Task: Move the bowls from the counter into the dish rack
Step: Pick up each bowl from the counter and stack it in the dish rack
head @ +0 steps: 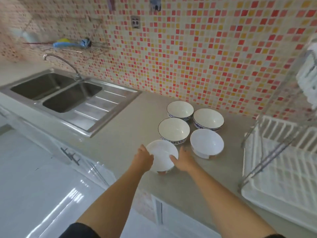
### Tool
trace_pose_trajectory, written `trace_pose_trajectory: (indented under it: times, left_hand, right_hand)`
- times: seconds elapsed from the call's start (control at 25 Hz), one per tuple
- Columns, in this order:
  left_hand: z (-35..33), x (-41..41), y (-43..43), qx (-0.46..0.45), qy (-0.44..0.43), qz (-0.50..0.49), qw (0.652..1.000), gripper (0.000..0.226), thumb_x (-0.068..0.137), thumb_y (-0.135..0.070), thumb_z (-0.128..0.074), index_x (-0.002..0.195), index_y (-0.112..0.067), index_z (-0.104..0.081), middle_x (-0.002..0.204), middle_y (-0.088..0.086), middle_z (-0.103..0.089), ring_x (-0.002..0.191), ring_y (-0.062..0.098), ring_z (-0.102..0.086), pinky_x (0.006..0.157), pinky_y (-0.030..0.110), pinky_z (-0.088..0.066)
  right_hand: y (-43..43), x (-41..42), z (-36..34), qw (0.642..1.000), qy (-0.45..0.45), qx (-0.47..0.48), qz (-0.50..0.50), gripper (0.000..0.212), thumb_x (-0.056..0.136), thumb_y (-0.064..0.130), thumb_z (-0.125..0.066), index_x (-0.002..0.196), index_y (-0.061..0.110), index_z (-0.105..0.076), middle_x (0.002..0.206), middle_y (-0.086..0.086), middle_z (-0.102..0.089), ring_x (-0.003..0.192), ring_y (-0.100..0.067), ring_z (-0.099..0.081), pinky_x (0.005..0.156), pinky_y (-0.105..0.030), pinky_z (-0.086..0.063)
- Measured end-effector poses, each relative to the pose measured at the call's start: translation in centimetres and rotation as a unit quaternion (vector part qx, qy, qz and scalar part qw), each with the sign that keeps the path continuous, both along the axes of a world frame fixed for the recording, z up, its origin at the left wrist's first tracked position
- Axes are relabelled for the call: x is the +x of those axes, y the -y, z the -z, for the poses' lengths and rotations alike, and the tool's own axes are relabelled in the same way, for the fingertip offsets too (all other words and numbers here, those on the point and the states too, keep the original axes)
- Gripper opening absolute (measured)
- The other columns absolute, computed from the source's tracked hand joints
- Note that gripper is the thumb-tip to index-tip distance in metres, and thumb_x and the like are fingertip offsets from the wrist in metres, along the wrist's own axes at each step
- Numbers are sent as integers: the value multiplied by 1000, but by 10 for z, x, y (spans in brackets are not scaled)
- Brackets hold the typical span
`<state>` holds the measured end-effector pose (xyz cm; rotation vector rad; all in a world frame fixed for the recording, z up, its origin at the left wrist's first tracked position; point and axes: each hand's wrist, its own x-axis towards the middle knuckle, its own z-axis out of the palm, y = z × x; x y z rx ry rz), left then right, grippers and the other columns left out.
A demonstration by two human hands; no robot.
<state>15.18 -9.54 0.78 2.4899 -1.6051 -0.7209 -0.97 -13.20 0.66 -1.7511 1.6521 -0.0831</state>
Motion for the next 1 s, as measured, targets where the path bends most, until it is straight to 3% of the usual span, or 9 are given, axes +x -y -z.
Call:
trace_pose_trajectory:
  times: [0.12, 0.24, 0.36, 0.44, 0.56, 0.64, 0.72, 0.84, 1.0]
  left_hand:
    - [6, 1, -5, 21, 23, 17, 999, 53, 95, -9, -44, 142, 6, -25, 137, 23, -48, 126, 37, -50, 102, 38, -41]
    - [-20, 6, -8, 8, 50, 25, 998, 38, 88, 1, -50, 125, 6, -45, 123, 25, -61, 114, 39, -60, 90, 38, -49]
    - [-78, 3, -12, -100, 25, 9, 995, 40, 84, 6, -45, 124, 2, -46, 114, 25, -63, 105, 41, -61, 83, 41, -49]
    - [-127, -7, -11, -230, -12, -6, 973, 47, 86, 5, -41, 131, -5, -46, 114, 22, -65, 104, 40, -61, 82, 41, -49]
    - [-197, -34, -4, -448, -77, -5, 891, 45, 93, -2, -43, 135, -16, -50, 114, 14, -68, 100, 33, -63, 82, 37, -49]
    - [-240, -58, -3, -557, -128, 25, 820, 40, 95, -7, -46, 133, -17, -54, 113, 11, -69, 90, 25, -64, 76, 31, -50]
    - [-276, -92, -3, -632, -182, 75, 749, 38, 95, -13, -48, 132, -18, -55, 117, 11, -67, 93, 20, -62, 77, 24, -52]
    - [-304, -143, -8, -664, -251, 155, 687, 38, 93, -23, -46, 130, -32, -49, 141, 4, -50, 126, 21, -51, 100, 37, -50]
    - [-334, -218, -2, -624, -325, 274, 656, 29, 90, -34, -39, 116, -46, -45, 142, -19, -35, 139, 13, -34, 110, 37, -34]
  right_hand:
    - [-1, 3, 19, 999, 10, 31, -3, 54, 94, 22, -49, 142, 2, -34, 143, -19, -45, 131, -35, -45, 102, -35, -39]
    - [-11, 4, 12, 997, 35, 62, -8, 51, 82, 18, -54, 131, 3, -48, 129, -18, -58, 119, -34, -55, 95, -34, -48]
    - [-17, -2, -29, 987, 156, 15, 35, 43, 78, 12, -58, 119, 3, -51, 106, -11, -67, 98, -26, -67, 83, -36, -57]
    - [-15, -10, -75, 970, 219, -77, 72, 43, 84, 15, -60, 122, 4, -42, 108, -6, -61, 97, -22, -62, 80, -36, -53]
    - [-12, -30, -170, 924, 317, -179, 118, 47, 93, 45, -50, 124, 11, -39, 105, 4, -54, 93, -16, -53, 78, -30, -41]
    - [-15, -52, -232, 891, 381, -217, 121, 69, 85, 70, -28, 124, 16, -46, 114, -3, -58, 99, -19, -56, 82, -33, -44]
    - [-21, -85, -286, 855, 436, -262, 100, 64, 90, 64, -13, 120, 25, -53, 122, -10, -57, 109, -21, -56, 94, -34, -44]
    - [-32, -136, -332, 834, 460, -291, 89, 43, 91, 64, -18, 117, 47, -48, 131, 5, -50, 119, -11, -48, 100, -24, -33]
    - [-29, -234, -358, 830, 442, -332, 75, 93, 62, 84, -50, 142, 39, -37, 151, 10, -37, 138, -11, -35, 116, -36, -24]
